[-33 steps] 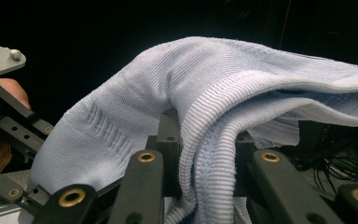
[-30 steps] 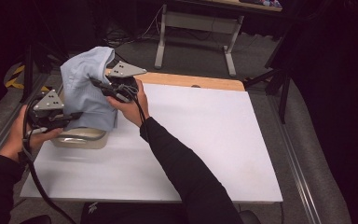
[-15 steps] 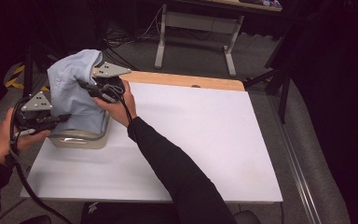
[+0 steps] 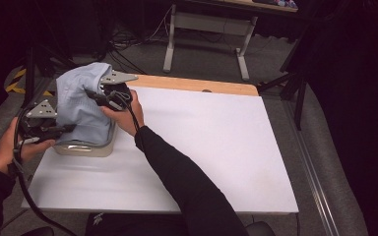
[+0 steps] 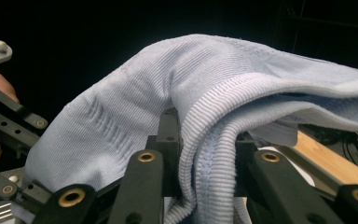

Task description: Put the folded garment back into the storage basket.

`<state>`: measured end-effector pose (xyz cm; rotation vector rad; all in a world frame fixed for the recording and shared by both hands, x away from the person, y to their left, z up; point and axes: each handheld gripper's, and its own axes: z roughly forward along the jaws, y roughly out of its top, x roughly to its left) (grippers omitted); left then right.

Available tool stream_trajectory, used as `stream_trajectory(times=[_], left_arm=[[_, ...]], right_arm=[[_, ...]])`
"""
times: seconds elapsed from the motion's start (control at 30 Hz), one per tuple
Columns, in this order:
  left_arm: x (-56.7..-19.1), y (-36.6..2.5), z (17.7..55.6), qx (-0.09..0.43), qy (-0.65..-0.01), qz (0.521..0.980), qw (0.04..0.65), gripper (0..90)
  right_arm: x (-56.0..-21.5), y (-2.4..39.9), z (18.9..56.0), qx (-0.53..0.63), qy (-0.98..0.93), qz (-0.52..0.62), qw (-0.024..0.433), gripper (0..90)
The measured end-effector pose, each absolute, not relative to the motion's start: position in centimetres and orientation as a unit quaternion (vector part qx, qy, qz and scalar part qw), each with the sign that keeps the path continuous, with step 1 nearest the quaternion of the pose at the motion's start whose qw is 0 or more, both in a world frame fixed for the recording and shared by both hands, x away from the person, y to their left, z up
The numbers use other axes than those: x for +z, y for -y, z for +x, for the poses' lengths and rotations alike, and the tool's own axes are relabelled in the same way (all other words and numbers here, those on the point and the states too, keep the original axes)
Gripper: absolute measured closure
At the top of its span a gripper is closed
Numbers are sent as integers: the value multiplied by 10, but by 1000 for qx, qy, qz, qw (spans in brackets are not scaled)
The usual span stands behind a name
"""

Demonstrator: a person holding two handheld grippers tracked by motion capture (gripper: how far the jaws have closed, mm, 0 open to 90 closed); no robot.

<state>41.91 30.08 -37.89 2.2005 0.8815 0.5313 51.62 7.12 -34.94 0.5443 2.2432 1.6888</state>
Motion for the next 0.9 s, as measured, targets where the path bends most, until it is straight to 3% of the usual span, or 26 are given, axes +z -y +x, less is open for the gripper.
stream_trajectory(times=[0.2, 0.4, 0.67, 0.9], left_arm=[[-389, -299, 426, 206, -358, 846, 337, 702], [-401, -295, 434, 187, -360, 853, 328, 703], [-404, -298, 425, 199, -356, 853, 325, 670], [-405, -295, 423, 211, -357, 851, 321, 584]], right_arm=[[-362, -67, 522, 574, -782, 202, 134, 735], [-367, -69, 524, 565, -789, 201, 134, 735], [-375, -72, 523, 558, -795, 200, 126, 735], [-381, -68, 525, 559, -795, 208, 112, 735]])
